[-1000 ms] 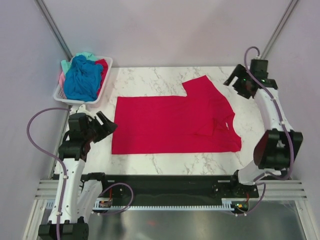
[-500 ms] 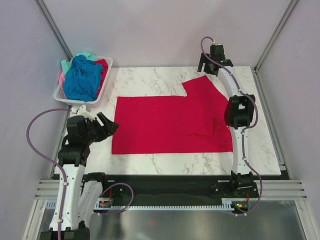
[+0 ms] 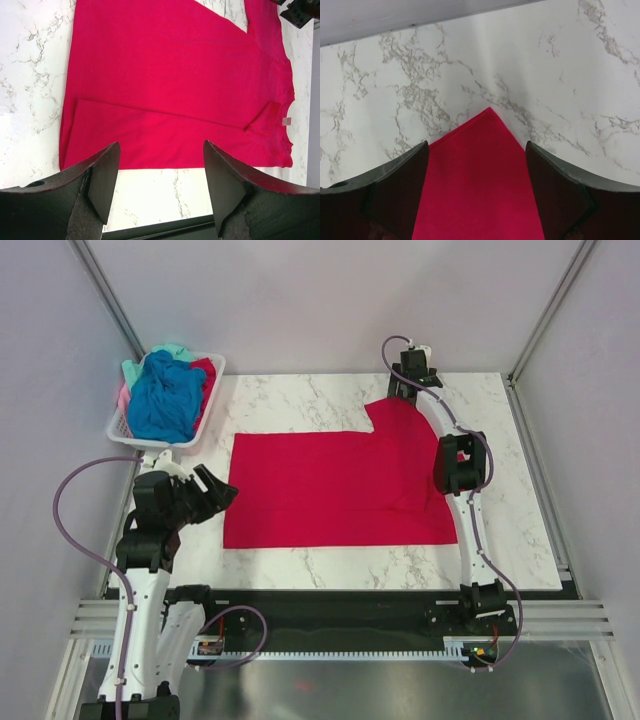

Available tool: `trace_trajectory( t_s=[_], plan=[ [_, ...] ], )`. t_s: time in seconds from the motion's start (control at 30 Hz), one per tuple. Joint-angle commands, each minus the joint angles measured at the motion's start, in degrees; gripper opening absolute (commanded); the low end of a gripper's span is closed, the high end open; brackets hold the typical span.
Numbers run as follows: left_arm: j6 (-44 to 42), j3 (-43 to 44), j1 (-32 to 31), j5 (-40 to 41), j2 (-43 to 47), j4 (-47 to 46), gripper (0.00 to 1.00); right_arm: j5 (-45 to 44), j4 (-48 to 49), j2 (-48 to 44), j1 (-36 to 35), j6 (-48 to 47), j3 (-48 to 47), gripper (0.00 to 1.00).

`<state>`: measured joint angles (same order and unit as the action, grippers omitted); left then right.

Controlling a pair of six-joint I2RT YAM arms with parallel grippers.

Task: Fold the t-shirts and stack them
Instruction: Fold the tshirt

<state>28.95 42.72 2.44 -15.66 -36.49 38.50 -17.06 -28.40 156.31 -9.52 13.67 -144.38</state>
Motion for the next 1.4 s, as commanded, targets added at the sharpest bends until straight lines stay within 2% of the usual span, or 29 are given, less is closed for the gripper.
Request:
trace_trajectory(
  t_s=[0.0,0.17,0.3,0.43,0.63,0.67,0.73,0.83,0.87,0.93,0.97,1.03,1.07,1.2,1.37],
  plan=[
    [-2.49,-0.36,-0.15,-1.83,-0.16,-1.94,0.74,-2.46,3.09,1.19,0.20,1.26,-1.96,0.85],
    [-2.49,-0.44,-0.06,-1.57,-0.25,-2.03,0.75,-2.71,8.26,-1.26,0.29,2.67,2.43,0.85],
    [-2.41,-0.44,-0.15,-1.48,-0.51,-2.03,0.75,-1.75,7.84,1.01,0.47,3.38,-1.60,0.85],
    [-2.41,-0.44,-0.15,-1.22,-0.69,-1.94,0.76,-0.79,7.49,2.94,0.82,4.78,-1.61,0.84],
    [-2.41,-0.53,-0.15,-1.39,-1.74,-2.03,0.76,2.03,4.32,5.32,1.78,6.45,-3.28,0.70],
    [-2.41,-0.53,-0.06,-1.30,-1.83,-2.03,0.77,2.20,3.45,5.58,1.87,6.63,-3.45,0.63],
    [-2.41,-0.53,-0.15,-1.13,-1.92,-2.03,0.77,3.08,2.48,5.59,2.31,7.07,-2.93,0.57],
    [-2.32,-0.53,-0.15,-0.69,-2.00,-2.03,0.77,5.02,2.12,4.88,2.58,7.60,-1.27,0.42],
    [-2.32,-0.53,-0.06,-0.60,-2.18,-2.03,0.77,5.37,2.04,4.36,2.66,7.69,-0.82,0.34],
    [-2.76,-0.36,-0.06,-0.42,-3.23,-2.11,0.81,5.28,2.12,3.57,2.66,7.95,1.89,0.24],
    [-3.02,-0.27,0.11,0.01,-3.93,-2.11,0.84,5.54,2.99,2.52,2.58,8.04,2.95,0.12],
    [-3.63,0.34,-0.06,0.45,-6.38,-3.43,0.87,6.34,3.79,1.46,2.58,8.21,6.02,0.03],
    [-3.99,1.39,-0.06,0.63,-9.71,-4.48,0.87,6.68,4.92,0.41,2.66,8.21,7.08,0.00],
    [-2.85,7.98,-0.06,3.18,-21.49,-7.73,0.86,8.71,8.88,-2.76,2.58,7.95,12.88,0.00],
    [-0.21,21.07,-0.33,6.42,-36.78,-13.88,0.83,10.90,18.09,-12.05,2.66,8.82,26.05,0.00]
  ],
)
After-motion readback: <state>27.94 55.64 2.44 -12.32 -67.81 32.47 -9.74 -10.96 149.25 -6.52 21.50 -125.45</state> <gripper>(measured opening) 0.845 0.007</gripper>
